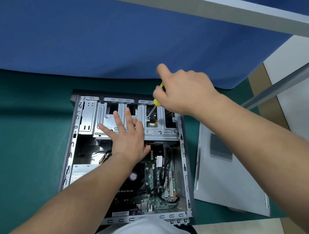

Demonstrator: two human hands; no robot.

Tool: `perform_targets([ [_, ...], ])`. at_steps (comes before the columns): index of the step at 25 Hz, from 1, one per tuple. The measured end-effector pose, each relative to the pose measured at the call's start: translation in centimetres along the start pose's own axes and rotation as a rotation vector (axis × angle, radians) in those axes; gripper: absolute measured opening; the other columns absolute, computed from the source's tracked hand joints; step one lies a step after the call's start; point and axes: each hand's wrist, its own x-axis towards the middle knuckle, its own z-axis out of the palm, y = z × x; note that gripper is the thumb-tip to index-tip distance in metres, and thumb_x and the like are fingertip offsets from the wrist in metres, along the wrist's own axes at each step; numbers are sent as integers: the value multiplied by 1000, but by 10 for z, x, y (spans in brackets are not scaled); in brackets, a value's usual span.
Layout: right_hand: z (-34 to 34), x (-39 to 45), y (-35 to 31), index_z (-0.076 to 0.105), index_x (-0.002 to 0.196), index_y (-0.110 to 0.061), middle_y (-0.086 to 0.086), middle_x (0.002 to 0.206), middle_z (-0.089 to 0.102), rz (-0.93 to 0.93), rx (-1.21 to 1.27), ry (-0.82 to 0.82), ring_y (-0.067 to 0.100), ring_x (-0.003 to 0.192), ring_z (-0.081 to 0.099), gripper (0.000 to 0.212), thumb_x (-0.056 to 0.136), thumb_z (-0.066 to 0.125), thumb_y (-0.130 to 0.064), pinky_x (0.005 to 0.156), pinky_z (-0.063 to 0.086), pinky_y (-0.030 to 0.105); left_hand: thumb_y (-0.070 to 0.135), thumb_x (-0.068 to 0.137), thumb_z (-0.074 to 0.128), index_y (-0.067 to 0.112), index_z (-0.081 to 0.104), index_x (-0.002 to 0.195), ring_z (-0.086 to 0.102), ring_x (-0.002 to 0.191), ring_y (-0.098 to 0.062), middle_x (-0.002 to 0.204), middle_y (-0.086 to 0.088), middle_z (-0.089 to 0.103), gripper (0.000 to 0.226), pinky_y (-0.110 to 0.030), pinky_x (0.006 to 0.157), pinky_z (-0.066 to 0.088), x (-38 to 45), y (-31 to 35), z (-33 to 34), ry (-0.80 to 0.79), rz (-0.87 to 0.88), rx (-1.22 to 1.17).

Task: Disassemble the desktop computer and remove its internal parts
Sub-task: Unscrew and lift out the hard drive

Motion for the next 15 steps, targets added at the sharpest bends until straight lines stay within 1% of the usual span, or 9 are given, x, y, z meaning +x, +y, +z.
perform_targets([
  [1,4,2,-2,34,102,-19,3,70,48,42,-102,64,23,54,38,31,101,34,-50,51,25,31,80,84,49,3,16,154,-16,145,-64,166,-28,-13,110,-95,91,0,0,0,0,0,-1,-3],
  [2,7,2,-2,36,101,-17,3,71,48,15,-90,88,25,55,39,33,103,34,-50,52,26,32,80,84,49,3,15,154,-16,145,-64,166,-28,-13,110,-95,91,0,-1,0,0,-3,-3,-3],
  [4,5,2,2,44,110,-18,2,94,53,-132,139,-28,27,71,50,23,99,47,-37,59,36,35,80,84,49,3,16,154,-16,145,-63,166,-28,-14,109,-94,91,0,0,0,0,-6,0,3],
  [6,-1,2,3,46,116,-23,-2,100,52,-163,300,-126,24,81,55,29,90,55,-33,62,41,35,79,84,49,3,16,154,-16,145,-63,166,-28,-14,108,-95,91,0,-1,1,-3,-13,0,1],
  [9,4,2,-6,40,102,-21,-2,72,44,56,70,4,27,64,47,40,97,42,-60,52,30,32,79,85,49,3,16,154,-15,146,-63,166,-28,-14,107,-95,92,0,-2,0,-4,-16,3,2],
  [10,6,3,-7,40,100,-19,-2,68,40,61,22,55,29,62,45,42,100,38,-62,50,26,31,78,85,49,3,16,154,-15,146,-63,166,-28,-14,107,-95,92,1,-2,0,-4,-16,1,3],
  [11,7,3,-6,42,100,-19,-1,70,40,25,53,46,31,66,48,37,101,40,-56,51,26,32,78,85,49,3,16,154,-15,146,-63,166,-28,-14,107,-95,92,1,-2,0,-4,-16,0,2],
  [13,5,2,-2,46,110,-20,-1,86,48,-79,235,-51,28,79,54,26,92,53,-38,58,33,34,78,85,49,3,16,154,-15,146,-63,166,-28,-15,107,-95,92,1,-1,0,-4,-16,2,-2],
  [15,4,0,-2,43,115,-22,0,95,50,-72,295,-66,26,78,53,34,87,54,-37,59,35,35,78,85,49,4,16,154,-16,146,-63,166,-28,-15,107,-95,92,1,-1,0,-4,-16,3,-7],
])
